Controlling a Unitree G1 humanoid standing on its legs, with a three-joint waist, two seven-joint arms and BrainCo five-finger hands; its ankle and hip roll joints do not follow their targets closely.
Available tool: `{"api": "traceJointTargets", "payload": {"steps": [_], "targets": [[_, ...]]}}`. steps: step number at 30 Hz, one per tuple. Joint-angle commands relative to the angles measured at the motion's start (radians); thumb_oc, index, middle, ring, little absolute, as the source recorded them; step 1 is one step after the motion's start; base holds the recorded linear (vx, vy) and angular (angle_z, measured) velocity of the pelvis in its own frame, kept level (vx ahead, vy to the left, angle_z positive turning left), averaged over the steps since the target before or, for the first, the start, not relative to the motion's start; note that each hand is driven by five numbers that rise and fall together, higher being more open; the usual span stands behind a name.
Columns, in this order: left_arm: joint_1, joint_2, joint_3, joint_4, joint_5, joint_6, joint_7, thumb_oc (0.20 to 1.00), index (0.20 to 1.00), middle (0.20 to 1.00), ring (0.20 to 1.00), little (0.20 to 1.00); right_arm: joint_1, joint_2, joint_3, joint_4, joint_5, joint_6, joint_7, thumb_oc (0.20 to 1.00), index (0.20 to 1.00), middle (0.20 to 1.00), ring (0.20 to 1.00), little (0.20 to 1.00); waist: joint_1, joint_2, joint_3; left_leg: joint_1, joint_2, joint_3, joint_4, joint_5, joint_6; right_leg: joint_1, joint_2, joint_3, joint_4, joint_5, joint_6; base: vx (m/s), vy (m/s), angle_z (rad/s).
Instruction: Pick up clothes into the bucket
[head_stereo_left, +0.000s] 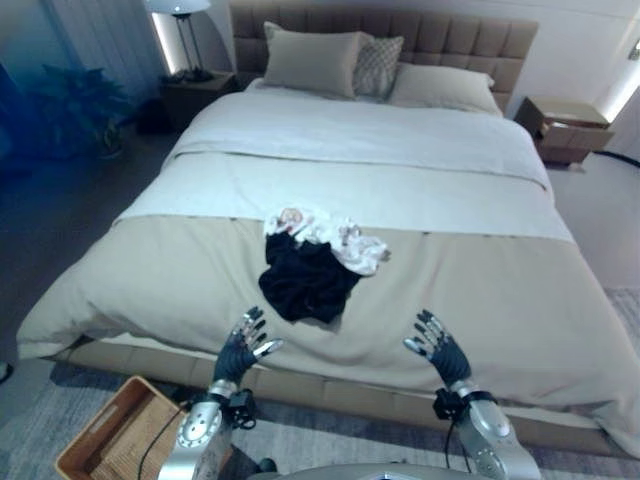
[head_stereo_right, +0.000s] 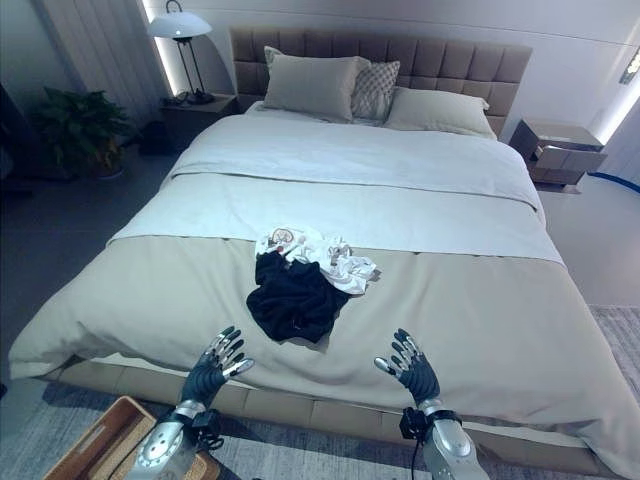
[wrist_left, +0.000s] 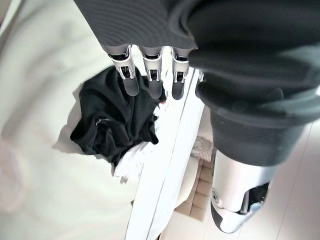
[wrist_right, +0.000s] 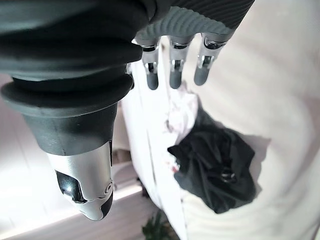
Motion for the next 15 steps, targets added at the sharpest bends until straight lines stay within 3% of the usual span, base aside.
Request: {"api": "traceJointTargets", "payload": {"steps": [1, 2, 3, 4, 5, 6, 8, 9, 11, 12, 13, 15], "targets": [[-0.045, 0.043, 0.061, -0.106, -0.041, -0.058, -0.021, 1.0, 1.0, 1.0, 1.0, 1.0, -0.052, -0.02, -0.044, -0.099, 0.017, -0.065, 0.018, 1.0, 1.0, 1.0, 1.0, 1.0, 0.011, -0.041, 0.085, -0.098, 0.042, 0.068, 0.274, -0.059, -0.029, 0.016, -0.01, -0.044, 0.107, -0.087, -0.045, -0.02, -0.051, 0.42], [-0.04, 0.041, 0.061, -0.108, -0.046, -0.058, -0.021, 1.0, 1.0, 1.0, 1.0, 1.0, -0.06, -0.036, -0.036, -0.088, 0.011, -0.068, 0.02, 1.0, 1.0, 1.0, 1.0, 1.0, 0.03, -0.045, 0.108, -0.156, 0.045, 0.028, 0.387, -0.005, -0.048, 0.044, -0.001, -0.049, 0.093, -0.089, -0.059, -0.01, -0.028, 0.38], [-0.041, 0.041, 0.061, -0.108, -0.046, -0.058, -0.021, 1.0, 1.0, 1.0, 1.0, 1.0, -0.06, -0.036, -0.036, -0.087, 0.011, -0.068, 0.02, 1.0, 1.0, 1.0, 1.0, 1.0, 0.029, -0.044, 0.109, -0.159, 0.046, 0.025, 0.391, -0.006, -0.049, 0.045, 0.0, -0.051, 0.092, -0.089, -0.06, 0.06, 0.055, 0.35], [-0.035, 0.034, 0.065, -0.1, -0.067, -0.053, -0.015, 1.0, 1.0, 1.0, 1.0, 1.0, -0.078, -0.043, -0.036, -0.084, 0.001, -0.068, 0.004, 1.0, 1.0, 1.0, 1.0, 1.0, 0.034, -0.043, 0.103, -0.171, 0.085, 0.031, 0.31, 0.029, -0.058, 0.062, -0.005, -0.064, 0.067, -0.088, -0.042, 0.07, 0.079, 0.08], [-0.035, 0.034, 0.065, -0.1, -0.067, -0.053, -0.015, 1.0, 1.0, 1.0, 1.0, 1.0, -0.078, -0.043, -0.036, -0.084, 0.0, -0.068, 0.004, 1.0, 1.0, 1.0, 1.0, 1.0, 0.035, -0.044, 0.103, -0.166, 0.085, 0.033, 0.305, 0.031, -0.059, 0.064, -0.006, -0.063, 0.065, -0.088, -0.042, 0.22, 0.237, 0.15], [-0.022, 0.026, 0.06, -0.086, -0.066, -0.054, -0.012, 1.0, 1.0, 1.0, 1.0, 1.0, -0.076, -0.043, -0.046, -0.097, 0.012, -0.074, 0.001, 1.0, 1.0, 1.0, 1.0, 1.0, 0.036, -0.045, 0.084, -0.178, 0.109, 0.081, 0.173, 0.029, -0.046, 0.081, -0.031, -0.076, 0.049, -0.079, -0.009, 0.19, 0.213, 0.28], [-0.013, 0.022, 0.062, -0.084, -0.067, -0.053, -0.023, 1.0, 1.0, 1.0, 1.0, 1.0, -0.069, -0.041, -0.049, -0.103, 0.01, -0.063, 0.009, 1.0, 1.0, 1.0, 1.0, 1.0, 0.038, -0.046, 0.078, -0.153, 0.095, 0.09, 0.162, 0.009, -0.038, 0.079, -0.044, -0.065, 0.058, -0.078, -0.002, 0.18, 0.229, 0.06], [-0.027, 0.022, 0.057, -0.065, -0.059, -0.05, -0.014, 1.0, 1.0, 1.0, 1.0, 1.0, -0.065, -0.026, -0.049, -0.095, 0.004, -0.056, 0.006, 1.0, 1.0, 1.0, 1.0, 1.0, 0.026, -0.043, 0.06, -0.135, 0.068, 0.105, 0.167, -0.032, -0.019, 0.072, -0.089, -0.049, 0.099, -0.058, 0.018, 0.12, 0.188, -0.41], [-0.034, 0.029, 0.055, -0.068, -0.049, -0.049, -0.013, 1.0, 1.0, 1.0, 1.0, 1.0, -0.068, -0.019, -0.05, -0.089, 0.005, -0.054, 0.001, 1.0, 1.0, 1.0, 1.0, 1.0, 0.027, -0.042, 0.058, -0.12, 0.051, 0.116, 0.163, -0.047, -0.002, 0.054, -0.117, -0.034, 0.144, -0.044, 0.022, 0.13, 0.291, -0.12], [-0.04, 0.042, 0.056, -0.078, -0.036, -0.053, -0.021, 1.0, 1.0, 1.0, 1.0, 1.0, -0.076, -0.001, -0.055, -0.074, 0.013, -0.049, 0.002, 1.0, 1.0, 1.0, 1.0, 1.0, 0.025, -0.039, 0.066, -0.087, 0.013, 0.133, 0.156, -0.08, 0.04, -0.013, -0.169, -0.001, 0.28, 0.019, 0.024, 0.1, 0.312, 0.25], [-0.04, 0.042, 0.057, -0.079, -0.036, -0.052, -0.021, 1.0, 1.0, 1.0, 1.0, 1.0, -0.077, -0.001, -0.055, -0.074, 0.013, -0.05, 0.002, 1.0, 1.0, 1.0, 1.0, 1.0, 0.029, -0.041, 0.066, -0.086, 0.01, 0.137, 0.156, -0.08, 0.042, -0.019, -0.173, 0.005, 0.286, 0.017, 0.026, 0.08, 0.34, 0.18], [-0.057, 0.055, 0.061, -0.075, -0.011, -0.059, -0.007, 1.0, 1.0, 1.0, 1.0, 1.0, -0.095, 0.009, -0.047, -0.061, 0.017, -0.05, -0.004, 1.0, 1.0, 1.0, 1.0, 1.0, 0.026, -0.041, 0.087, -0.063, -0.028, 0.144, 0.151, -0.089, 0.079, -0.075, -0.202, 0.043, 0.392, 0.107, 0.02, 0.06, 0.285, -0.11]]}}
